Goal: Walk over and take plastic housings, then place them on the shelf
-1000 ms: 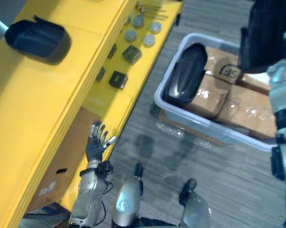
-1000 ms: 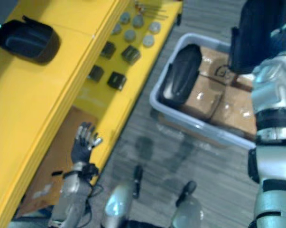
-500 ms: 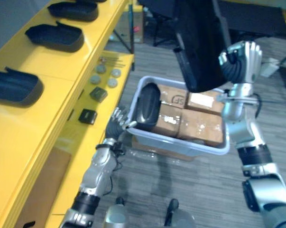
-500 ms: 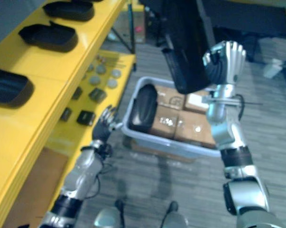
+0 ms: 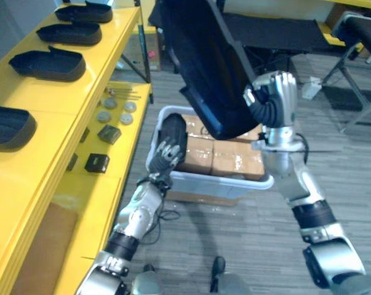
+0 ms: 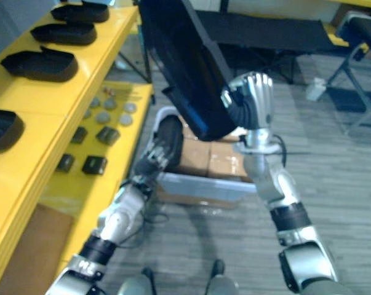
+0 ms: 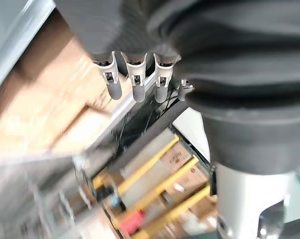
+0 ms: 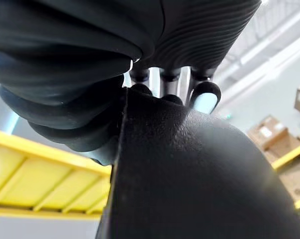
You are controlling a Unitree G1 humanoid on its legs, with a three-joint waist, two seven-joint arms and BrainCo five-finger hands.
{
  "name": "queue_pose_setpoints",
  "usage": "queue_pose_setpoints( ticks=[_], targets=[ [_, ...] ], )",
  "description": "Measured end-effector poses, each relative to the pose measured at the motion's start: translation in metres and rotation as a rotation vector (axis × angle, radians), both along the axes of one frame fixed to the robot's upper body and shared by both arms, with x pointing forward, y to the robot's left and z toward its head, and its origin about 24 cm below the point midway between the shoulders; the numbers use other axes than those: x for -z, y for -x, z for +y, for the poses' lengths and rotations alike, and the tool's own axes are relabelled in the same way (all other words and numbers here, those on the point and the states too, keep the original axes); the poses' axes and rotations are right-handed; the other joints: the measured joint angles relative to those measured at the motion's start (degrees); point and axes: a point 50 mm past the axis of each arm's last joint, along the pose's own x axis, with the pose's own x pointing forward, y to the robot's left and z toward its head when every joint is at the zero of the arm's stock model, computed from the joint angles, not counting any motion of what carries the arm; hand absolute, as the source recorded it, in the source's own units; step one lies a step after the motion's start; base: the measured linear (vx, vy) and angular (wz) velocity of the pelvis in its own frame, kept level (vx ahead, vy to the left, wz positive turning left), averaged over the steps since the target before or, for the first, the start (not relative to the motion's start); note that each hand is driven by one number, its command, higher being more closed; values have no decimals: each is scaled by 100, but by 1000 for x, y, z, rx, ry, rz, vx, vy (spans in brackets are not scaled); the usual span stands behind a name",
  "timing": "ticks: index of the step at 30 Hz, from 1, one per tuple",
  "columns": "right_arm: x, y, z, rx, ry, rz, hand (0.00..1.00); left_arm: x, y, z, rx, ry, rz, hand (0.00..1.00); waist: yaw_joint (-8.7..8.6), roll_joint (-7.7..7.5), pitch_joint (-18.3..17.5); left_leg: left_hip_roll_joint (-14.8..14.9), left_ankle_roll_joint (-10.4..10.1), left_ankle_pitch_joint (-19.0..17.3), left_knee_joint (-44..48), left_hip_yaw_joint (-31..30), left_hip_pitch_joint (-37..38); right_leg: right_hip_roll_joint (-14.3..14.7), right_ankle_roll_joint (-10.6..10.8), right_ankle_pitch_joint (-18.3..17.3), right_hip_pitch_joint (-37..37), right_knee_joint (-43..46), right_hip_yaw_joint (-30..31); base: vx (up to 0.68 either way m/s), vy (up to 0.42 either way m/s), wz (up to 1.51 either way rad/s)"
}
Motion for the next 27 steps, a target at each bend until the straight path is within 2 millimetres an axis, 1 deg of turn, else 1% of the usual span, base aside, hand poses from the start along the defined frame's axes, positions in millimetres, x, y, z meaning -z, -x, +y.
queue_pose_setpoints(
  ticks=[3,4,8,11,12,13,14,16,19,25,27],
  targets=[
    [1,0,2,-10,2,1,100,-9,-3,-1,-4,54,-62,0,-13,4,-18,0,1,2,1,-6,25,5,0,5,32,-13,2,22,3,0],
    [1,1,2,-14,3,-1,100,-15,-4,-2,-7,74,-101,0,-17,3,-19,-5,1,2,1,-14,27,3,-1,6,37,-13,2,0,0,0],
    [3,1,6,-34,7,15,100,-22,-4,-3,-11,93,-146,0,-17,4,-20,-10,4,5,4,-41,29,0,-1,6,53,-13,-1,-5,3,1],
    [6,1,12,-63,31,43,100,-26,-2,-8,-1,113,-166,0,-22,5,-21,-16,9,17,6,-92,39,-4,-1,6,108,-23,-56,-26,6,9],
    [7,1,14,-77,37,53,100,-31,-1,-10,6,124,-185,0,-22,4,-28,-29,16,40,-19,-104,46,-13,-1,7,119,-26,-67,-25,3,7],
    [8,1,16,-85,40,58,100,-34,0,-11,10,128,-196,0,-22,7,-48,-41,17,62,-48,-105,46,-21,2,11,117,-32,-76,-31,7,7],
    [13,1,22,-112,53,85,100,-38,2,-13,14,127,-218,0,-21,43,-182,-72,25,88,-95,-107,41,-35,7,45,116,-88,-83,-19,9,3],
    [18,2,25,-131,45,103,100,-38,2,-14,8,132,-211,0,-14,82,-285,-92,28,89,-108,-107,41,-53,23,57,121,-112,-86,0,0,0],
    [24,3,34,-178,17,140,100,-38,3,-15,-19,69,-204,0,-14,149,-384,-129,49,102,-117,-106,53,-86,40,88,132,-120,-90,-13,6,0],
    [30,7,53,-260,-9,171,100,-30,3,-15,-80,-96,-155,0,1,142,-388,-134,77,184,-147,-122,44,-76,13,201,160,-230,-95,-60,1,0],
    [33,9,58,-287,-13,190,100,-26,5,-14,-83,-99,-136,0,2,136,-392,-129,75,187,-133,-136,41,-64,14,261,214,-327,-112,-47,-2,2]
  ],
)
